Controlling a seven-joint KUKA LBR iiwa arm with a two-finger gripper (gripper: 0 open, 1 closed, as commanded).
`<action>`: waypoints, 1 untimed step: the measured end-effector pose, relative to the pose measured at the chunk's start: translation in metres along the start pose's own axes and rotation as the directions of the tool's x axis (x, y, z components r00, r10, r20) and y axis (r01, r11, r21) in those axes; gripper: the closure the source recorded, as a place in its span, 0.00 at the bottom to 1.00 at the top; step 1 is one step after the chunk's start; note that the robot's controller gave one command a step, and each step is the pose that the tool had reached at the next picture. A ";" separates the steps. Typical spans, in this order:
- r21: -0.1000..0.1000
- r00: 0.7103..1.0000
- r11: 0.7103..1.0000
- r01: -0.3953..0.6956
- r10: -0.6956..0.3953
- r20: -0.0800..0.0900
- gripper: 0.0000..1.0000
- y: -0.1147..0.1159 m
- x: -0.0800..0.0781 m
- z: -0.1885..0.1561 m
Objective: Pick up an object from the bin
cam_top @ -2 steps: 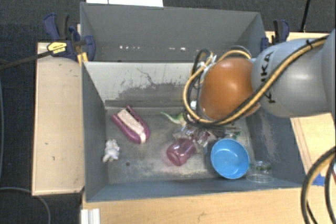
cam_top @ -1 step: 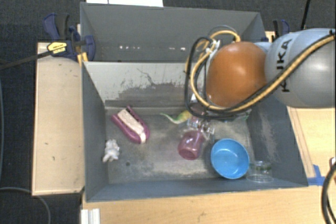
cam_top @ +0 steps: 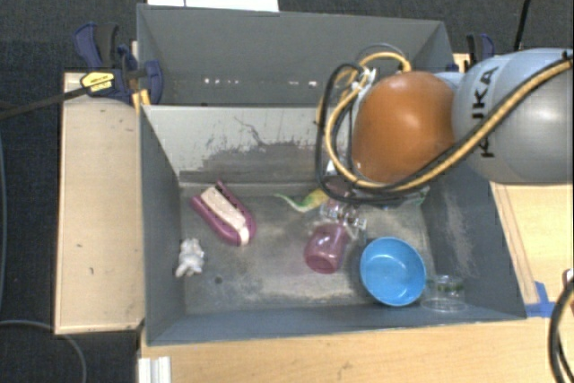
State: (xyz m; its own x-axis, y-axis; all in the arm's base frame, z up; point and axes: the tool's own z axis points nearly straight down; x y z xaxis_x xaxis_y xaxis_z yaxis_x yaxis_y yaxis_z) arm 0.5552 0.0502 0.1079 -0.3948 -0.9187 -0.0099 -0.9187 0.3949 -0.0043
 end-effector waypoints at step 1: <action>-0.001 1.000 1.000 -0.024 0.024 0.001 1.00 0.000 -0.009 -0.023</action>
Offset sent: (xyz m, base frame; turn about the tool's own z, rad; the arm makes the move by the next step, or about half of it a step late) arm 0.0095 0.0346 -0.0379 0.0300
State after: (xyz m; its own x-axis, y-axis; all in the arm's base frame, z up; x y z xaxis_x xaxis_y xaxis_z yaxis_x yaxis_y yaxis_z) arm 0.5584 0.0587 0.1314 -0.4170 -0.9088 -0.0113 -0.9089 0.4171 -0.0035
